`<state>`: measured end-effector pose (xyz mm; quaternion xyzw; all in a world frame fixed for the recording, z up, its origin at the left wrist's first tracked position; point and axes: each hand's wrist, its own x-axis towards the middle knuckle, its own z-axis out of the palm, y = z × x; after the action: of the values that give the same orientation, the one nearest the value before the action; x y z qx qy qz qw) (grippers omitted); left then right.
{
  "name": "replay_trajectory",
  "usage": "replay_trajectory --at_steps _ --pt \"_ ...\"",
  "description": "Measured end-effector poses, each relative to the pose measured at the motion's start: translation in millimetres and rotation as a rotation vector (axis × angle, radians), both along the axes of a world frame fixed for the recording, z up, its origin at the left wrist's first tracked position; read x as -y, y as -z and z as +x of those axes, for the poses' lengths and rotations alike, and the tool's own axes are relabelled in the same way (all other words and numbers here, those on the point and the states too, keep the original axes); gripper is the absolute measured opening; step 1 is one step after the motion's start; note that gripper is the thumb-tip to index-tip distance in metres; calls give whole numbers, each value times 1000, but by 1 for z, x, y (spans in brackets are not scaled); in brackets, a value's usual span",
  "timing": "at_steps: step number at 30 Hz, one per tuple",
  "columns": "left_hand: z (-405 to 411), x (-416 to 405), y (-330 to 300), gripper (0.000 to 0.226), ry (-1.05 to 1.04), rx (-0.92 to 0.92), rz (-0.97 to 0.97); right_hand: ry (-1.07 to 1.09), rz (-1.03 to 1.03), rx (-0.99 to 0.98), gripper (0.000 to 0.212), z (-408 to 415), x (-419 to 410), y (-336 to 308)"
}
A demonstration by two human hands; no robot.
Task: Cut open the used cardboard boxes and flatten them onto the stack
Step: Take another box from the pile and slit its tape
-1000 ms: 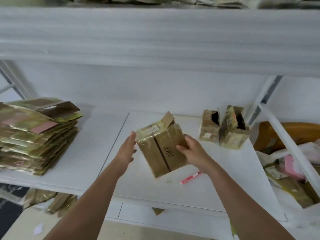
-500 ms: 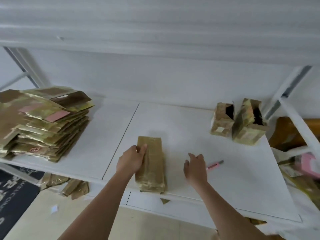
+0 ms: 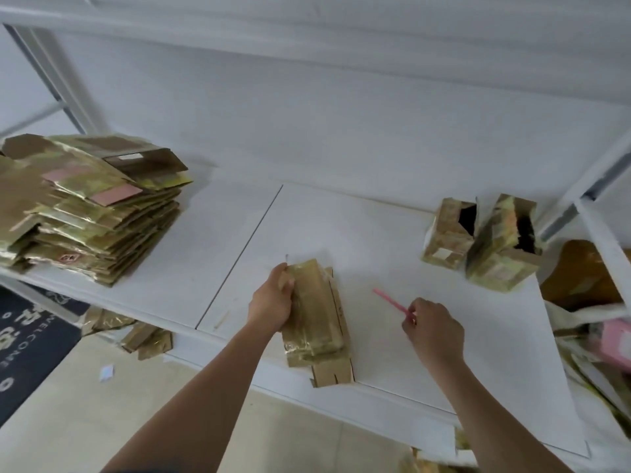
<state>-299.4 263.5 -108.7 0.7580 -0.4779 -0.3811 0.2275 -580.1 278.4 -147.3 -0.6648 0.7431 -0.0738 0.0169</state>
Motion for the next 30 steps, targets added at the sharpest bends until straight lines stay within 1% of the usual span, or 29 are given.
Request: replay_trajectory --at_steps 2,5,7,8,10,12,14,16,18,20,23,25,26,30 --pt "-7 3 -3 39 9 -58 7 75 -141 294 13 12 5 -16" --pt "-19 4 -6 34 14 -122 20 64 -273 890 13 44 13 -38" --pt "-25 5 -7 30 28 -104 10 7 -281 1238 17 68 19 -48" --pt "-28 6 -8 28 32 -97 1 -17 -260 1372 18 80 20 -52" --pt "-33 9 -9 26 26 -127 -8 -48 -184 1554 12 99 19 -51" --pt "-32 10 -9 31 32 -221 16 -52 -149 1579 12 106 17 -44" --pt "-29 7 -5 48 52 -365 79 -17 -179 1552 18 101 16 -34" --pt "-28 4 -3 62 48 -457 120 29 -207 1550 15 92 19 -26" --pt "-32 4 -1 66 15 -463 94 35 -205 1501 13 88 23 -22" --pt "-34 7 0 66 -12 -464 73 -47 -198 1383 7 88 25 -22" --pt "-34 8 1 65 -31 -470 63 -178 -193 1229 5 92 29 -27" --pt "-34 8 2 64 -39 -468 52 -183 -195 1166 12 96 32 -29" --pt "-35 8 2 64 -43 -466 47 -175 -196 1151 15 97 34 -29" --pt "-35 9 4 63 -44 -464 45 -166 -195 1178 7 96 34 -25"
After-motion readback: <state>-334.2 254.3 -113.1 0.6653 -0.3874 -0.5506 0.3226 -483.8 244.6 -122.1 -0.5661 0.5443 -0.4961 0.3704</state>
